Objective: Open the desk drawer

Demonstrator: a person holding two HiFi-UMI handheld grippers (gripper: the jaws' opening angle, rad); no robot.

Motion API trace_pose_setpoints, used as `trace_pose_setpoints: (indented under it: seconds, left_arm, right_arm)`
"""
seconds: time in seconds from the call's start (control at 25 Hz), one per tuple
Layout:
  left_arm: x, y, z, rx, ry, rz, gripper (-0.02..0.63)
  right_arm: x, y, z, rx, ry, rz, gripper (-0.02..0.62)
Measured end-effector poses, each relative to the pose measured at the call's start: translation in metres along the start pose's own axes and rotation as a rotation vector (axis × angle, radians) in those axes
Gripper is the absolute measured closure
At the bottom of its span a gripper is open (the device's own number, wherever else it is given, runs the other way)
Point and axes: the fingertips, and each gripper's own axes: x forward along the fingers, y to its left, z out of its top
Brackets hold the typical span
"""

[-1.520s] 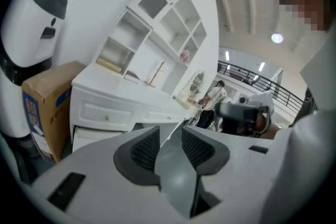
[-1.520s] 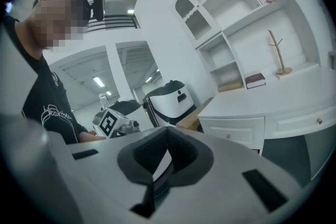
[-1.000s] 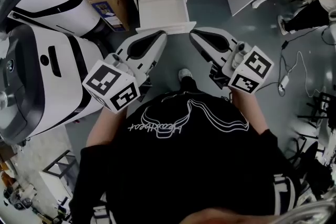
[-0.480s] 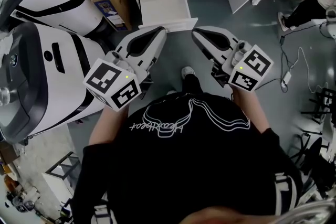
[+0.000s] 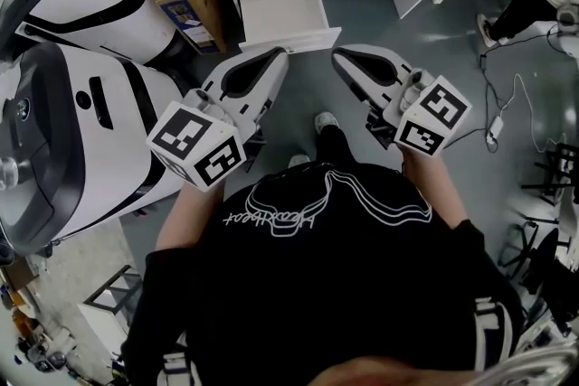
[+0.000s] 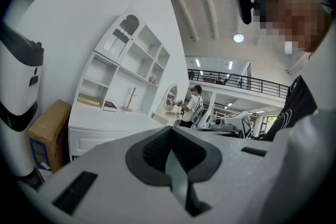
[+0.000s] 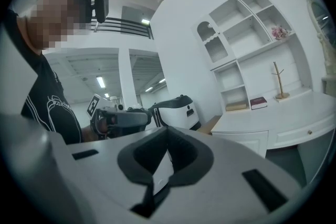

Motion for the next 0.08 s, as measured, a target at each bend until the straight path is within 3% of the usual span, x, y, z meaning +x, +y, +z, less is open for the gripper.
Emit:
trace_pose_setpoints:
  seconds: [0.08]
  left_arm:
    - [-0.0014, 0.0005, 0.0014, -0.003, -0.001, -0.004, 0.601]
  right_arm:
    - [0.0002, 0.0012, 0.0000, 0.003, 0.001, -0.006, 0.589]
